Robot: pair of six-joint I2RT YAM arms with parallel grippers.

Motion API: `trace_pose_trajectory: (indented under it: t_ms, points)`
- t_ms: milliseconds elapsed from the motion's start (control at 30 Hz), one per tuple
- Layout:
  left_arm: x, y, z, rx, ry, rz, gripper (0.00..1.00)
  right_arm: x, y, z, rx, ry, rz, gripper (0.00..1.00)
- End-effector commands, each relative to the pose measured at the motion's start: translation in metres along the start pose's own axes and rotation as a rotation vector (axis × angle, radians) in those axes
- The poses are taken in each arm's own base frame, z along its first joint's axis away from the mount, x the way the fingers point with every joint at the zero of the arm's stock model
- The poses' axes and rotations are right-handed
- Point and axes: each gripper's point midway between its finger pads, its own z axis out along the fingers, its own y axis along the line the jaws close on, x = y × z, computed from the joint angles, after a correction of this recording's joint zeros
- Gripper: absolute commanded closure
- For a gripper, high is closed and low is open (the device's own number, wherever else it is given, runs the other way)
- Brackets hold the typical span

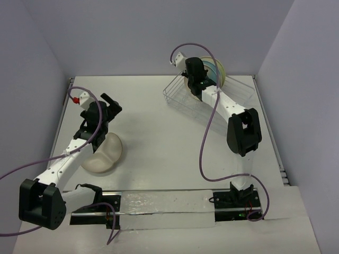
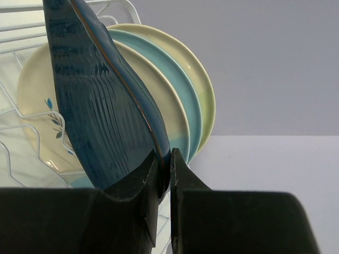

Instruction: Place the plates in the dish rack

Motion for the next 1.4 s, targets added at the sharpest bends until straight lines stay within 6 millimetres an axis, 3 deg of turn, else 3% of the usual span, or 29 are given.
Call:
trace_pose_trajectory:
  t_ms: [0,267,400,467,600,733,933,1133,1367]
  points:
    - [-0.012,0.005,-0.006,-0.013,-0.038,-0.026,0.01,-0.024,-0.034,-0.013,0.083,-0.104,0.063,1.00]
    - [-0.009,0.004,-0.005,-0.006,-0.028,-0.031,0.01,-0.012,-0.020,-0.015,0.047,-0.086,0.042,1.00]
    - [-0.008,0.003,-0.004,-0.002,-0.024,-0.030,0.01,-0.015,-0.032,-0.014,0.095,-0.079,0.064,1.00]
    - [-0.009,0.001,-0.004,0.005,-0.025,-0.030,0.01,-0.025,-0.064,-0.019,0.204,-0.097,0.107,1.00]
    - [-0.009,-0.002,-0.003,0.013,-0.023,-0.032,0.01,-0.040,-0.110,-0.037,0.325,-0.115,0.139,1.00]
    - [-0.009,-0.003,-0.003,0.017,-0.024,-0.031,0.01,-0.052,-0.131,-0.053,0.365,-0.148,0.125,1.00]
    - [-0.009,-0.001,-0.003,0.015,-0.025,-0.028,0.01,-0.049,-0.097,-0.058,0.265,-0.154,0.091,1.00]
    - [-0.008,0.000,-0.004,0.011,-0.020,-0.026,0.01,-0.039,-0.057,-0.045,0.138,-0.138,0.062,1.00]
    - [-0.006,0.003,-0.002,0.000,-0.020,-0.024,0.01,-0.040,-0.041,-0.038,0.078,-0.156,0.052,1.00]
